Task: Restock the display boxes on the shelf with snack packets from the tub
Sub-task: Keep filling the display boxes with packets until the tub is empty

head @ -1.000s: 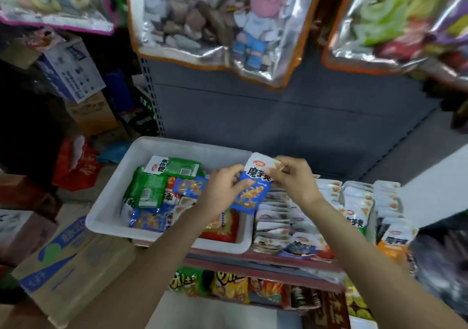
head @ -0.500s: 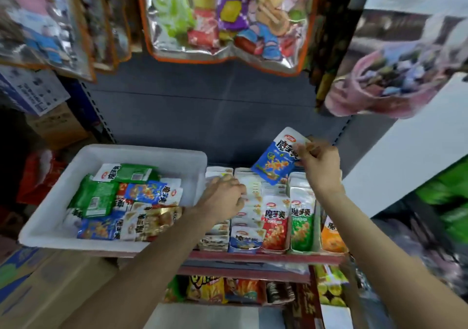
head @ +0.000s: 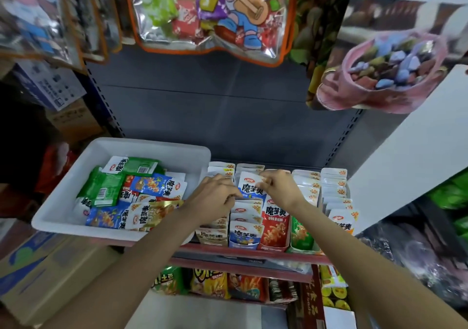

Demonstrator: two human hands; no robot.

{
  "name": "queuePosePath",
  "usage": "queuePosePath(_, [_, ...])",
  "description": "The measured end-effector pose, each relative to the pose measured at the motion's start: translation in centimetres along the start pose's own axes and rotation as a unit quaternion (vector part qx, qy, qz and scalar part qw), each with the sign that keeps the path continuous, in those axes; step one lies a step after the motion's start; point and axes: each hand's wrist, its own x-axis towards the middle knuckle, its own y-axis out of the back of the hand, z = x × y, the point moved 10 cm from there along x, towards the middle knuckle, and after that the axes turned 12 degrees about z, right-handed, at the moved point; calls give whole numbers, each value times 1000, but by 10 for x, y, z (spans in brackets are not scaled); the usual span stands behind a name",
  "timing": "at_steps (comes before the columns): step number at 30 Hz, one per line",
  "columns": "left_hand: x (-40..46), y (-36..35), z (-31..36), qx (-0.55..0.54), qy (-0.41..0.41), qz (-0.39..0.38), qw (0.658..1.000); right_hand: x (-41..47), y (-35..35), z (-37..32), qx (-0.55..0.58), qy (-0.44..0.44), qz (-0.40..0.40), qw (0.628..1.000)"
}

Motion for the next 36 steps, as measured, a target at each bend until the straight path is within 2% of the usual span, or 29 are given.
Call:
queuePosePath(4, [-3, 0, -3, -2, -1, 6, 1000, 2, 3, 4, 12, -12, 33, 999])
queuePosePath(8, [-5, -1, -4, 6, -3, 8, 1000, 4, -16, 15, -45, -22, -31, 998])
queuePosePath(11, [-5, 4, -6, -9, 4, 33, 999, 7, -17, 13, -59, -31, -45, 997])
queuePosePath(17, [-29, 40, -65, -93, 118, 152, 977, 3, -2, -63, -56, 62, 59, 995])
queuePosePath(19, [-44, 43, -100, -102, 172, 161, 967, 1, -20, -98, -54, 120, 48, 990])
queuePosePath(23, [-79, 39, -165, -87, 273, 119, 951, -1, -85, -153, -58, 166, -44, 983])
queuePosePath(26, [-101, 35, -203, -50, 299, 65, 951, 2, -134, -174, -82, 146, -89, 982])
queuePosePath(29, [-122, 27, -237, -46, 359, -9, 932, 4, -184, -179, -119, 112, -148, 975])
queuePosePath(32, [-133, 16, -251, -36, 381, -103, 918, -1, -222, -168, -144, 67, -206, 966])
queuePosePath(36, [-138, 12, -262, -58, 423, -138, 894, -10, -251, -159, -218, 80, -236, 944])
